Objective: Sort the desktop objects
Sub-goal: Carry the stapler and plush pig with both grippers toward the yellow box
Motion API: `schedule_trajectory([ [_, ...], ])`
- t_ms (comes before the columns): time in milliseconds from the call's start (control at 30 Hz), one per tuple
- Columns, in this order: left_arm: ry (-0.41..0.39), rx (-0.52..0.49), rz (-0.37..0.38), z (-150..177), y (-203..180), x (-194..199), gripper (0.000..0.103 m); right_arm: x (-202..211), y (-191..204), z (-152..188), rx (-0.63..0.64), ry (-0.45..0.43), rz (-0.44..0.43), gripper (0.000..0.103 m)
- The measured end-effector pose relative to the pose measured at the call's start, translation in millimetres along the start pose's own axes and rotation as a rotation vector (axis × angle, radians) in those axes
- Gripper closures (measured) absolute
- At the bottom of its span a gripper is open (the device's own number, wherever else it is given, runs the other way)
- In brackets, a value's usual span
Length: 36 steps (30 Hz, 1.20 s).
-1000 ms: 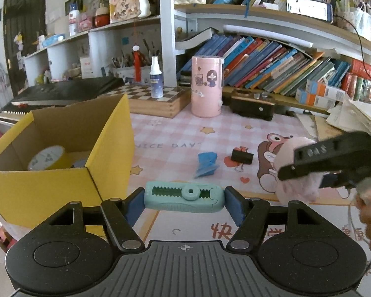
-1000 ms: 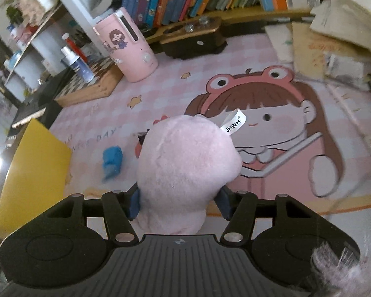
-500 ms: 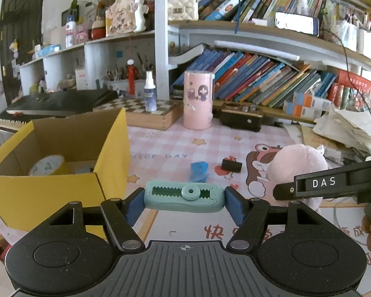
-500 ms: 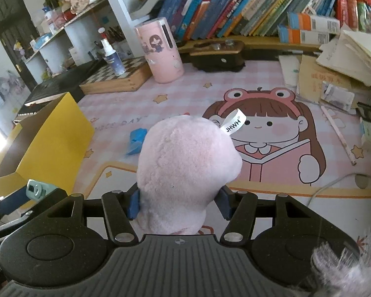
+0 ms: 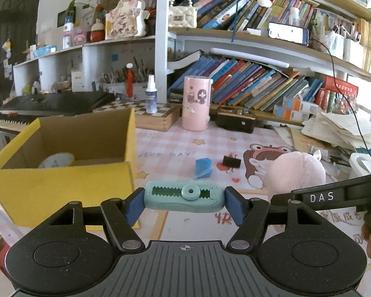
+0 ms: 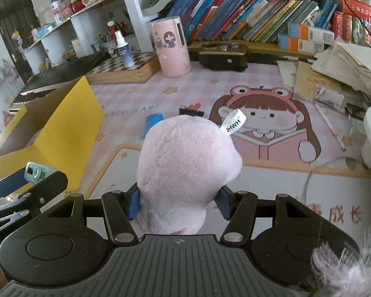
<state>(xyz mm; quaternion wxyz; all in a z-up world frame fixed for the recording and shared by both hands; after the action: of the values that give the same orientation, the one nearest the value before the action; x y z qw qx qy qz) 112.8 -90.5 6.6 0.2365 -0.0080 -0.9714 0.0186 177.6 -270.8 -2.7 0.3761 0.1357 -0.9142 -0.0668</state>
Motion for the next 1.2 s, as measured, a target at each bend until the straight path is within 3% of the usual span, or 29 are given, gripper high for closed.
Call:
schedule_trajectory([
  [867,0.066,0.014,0.06,45.6,93.5,73.7,0.034,41.2,112.8,90.5,-0.003,0.064,0.021,0.046],
  [1200,0.063,0.052,0.0,60.8,130.2,104.1,0.034,39.2,159.6,116.7,0.039,0.133,-0.046,0.046],
])
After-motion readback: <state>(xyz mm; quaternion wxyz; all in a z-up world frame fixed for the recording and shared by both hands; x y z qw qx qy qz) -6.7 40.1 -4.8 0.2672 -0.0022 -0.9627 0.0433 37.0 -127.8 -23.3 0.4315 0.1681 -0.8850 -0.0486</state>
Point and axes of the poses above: each gripper's, at about its wrist camera, not at the fingertips, and x roughly against the way its jaws point, y to its left, z to its underside, the point moved 2 cm from there along -x, roughly the way its jaws point, and after that the axes turned 2 degrees about -y, right-handed, at the moved point
